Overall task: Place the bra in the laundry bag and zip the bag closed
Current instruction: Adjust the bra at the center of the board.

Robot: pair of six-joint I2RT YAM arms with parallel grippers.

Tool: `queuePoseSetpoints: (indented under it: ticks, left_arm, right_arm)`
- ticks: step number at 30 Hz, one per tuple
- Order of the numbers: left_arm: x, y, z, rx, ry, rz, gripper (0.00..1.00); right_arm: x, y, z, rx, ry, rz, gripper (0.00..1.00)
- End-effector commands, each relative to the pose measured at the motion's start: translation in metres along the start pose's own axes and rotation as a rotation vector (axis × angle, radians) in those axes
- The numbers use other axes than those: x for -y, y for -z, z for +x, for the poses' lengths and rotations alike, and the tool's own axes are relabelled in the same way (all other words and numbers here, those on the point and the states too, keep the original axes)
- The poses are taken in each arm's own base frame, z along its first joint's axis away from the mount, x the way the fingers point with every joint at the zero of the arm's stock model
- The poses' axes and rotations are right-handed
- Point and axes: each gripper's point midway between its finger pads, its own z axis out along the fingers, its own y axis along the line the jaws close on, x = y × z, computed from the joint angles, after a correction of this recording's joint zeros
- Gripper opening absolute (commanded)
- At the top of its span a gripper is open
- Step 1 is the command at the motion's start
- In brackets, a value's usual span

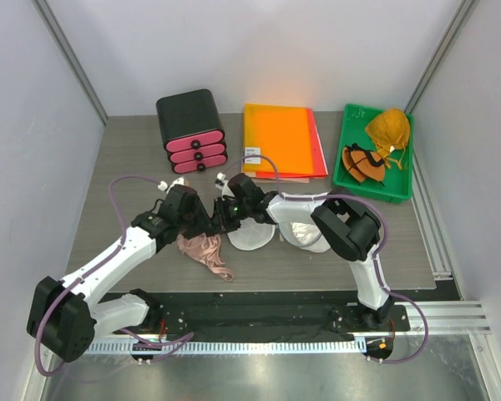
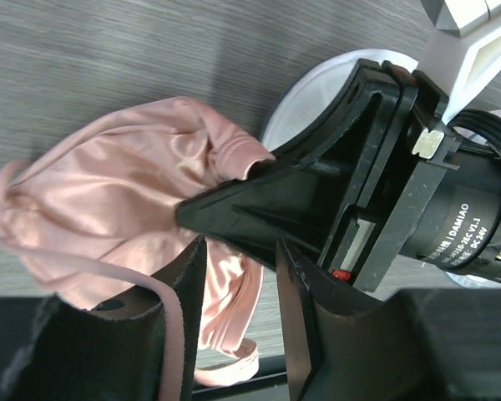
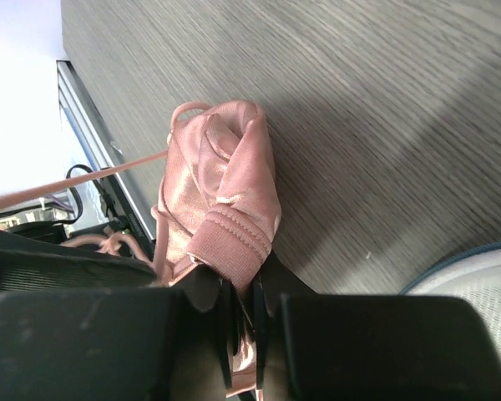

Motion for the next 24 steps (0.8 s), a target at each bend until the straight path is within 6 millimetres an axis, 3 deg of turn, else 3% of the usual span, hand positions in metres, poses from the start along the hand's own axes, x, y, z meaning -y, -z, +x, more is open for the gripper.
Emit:
queuePoseSetpoints:
  ticks: [1, 4, 8, 14, 17, 18, 19, 20, 21, 24]
  left_arm:
    - [0.02, -0.006, -0.008, 0.038, -0.005, 0.11, 0.38]
    - [0.041, 0.001, -0.016, 0.088, -0.017, 0.242, 0.4]
    - [0.076, 0.035, -0.029, 0.173, -0.017, 0.467, 0.47]
    - [0.096, 0.046, -0.015, 0.132, -0.022, 0.641, 0.57]
    - [0.098, 0.036, -0.01, 0.072, -0.016, 0.616, 0.67]
    - [0.102, 0.032, -0.017, 0.058, 0.0, 0.578, 0.66]
    - [0.096, 0.027, -0.019, 0.033, 0.03, 0.503, 0.64]
    - [0.066, 0.016, -0.01, -0.024, 0.068, 0.309, 0.64]
    - [0.076, 0.026, -0.023, -0.023, 0.071, 0.286, 0.68]
    - [0.063, 0.03, -0.015, -0.088, 0.03, 0.195, 0.73]
  right_arm:
    - [-0.021, 0.002, -0.014, 0.012, 0.029, -0.052, 0.13]
    - [-0.026, 0.001, -0.013, 0.007, 0.018, -0.084, 0.13]
    - [-0.019, -0.002, -0.012, -0.002, 0.006, -0.087, 0.17]
    - [-0.021, -0.012, -0.017, -0.006, -0.004, -0.122, 0.17]
    - [-0.021, -0.014, -0.017, -0.014, -0.012, -0.127, 0.17]
    - [-0.021, -0.013, -0.016, -0.013, -0.014, -0.127, 0.17]
    - [-0.02, -0.013, -0.016, -0.014, -0.017, -0.126, 0.17]
    - [-0.019, -0.012, -0.016, -0.013, -0.02, -0.123, 0.17]
    - [-0.019, -0.01, -0.017, -0.011, -0.018, -0.124, 0.16]
    - [-0.019, -0.009, -0.019, -0.005, -0.01, -0.121, 0.16]
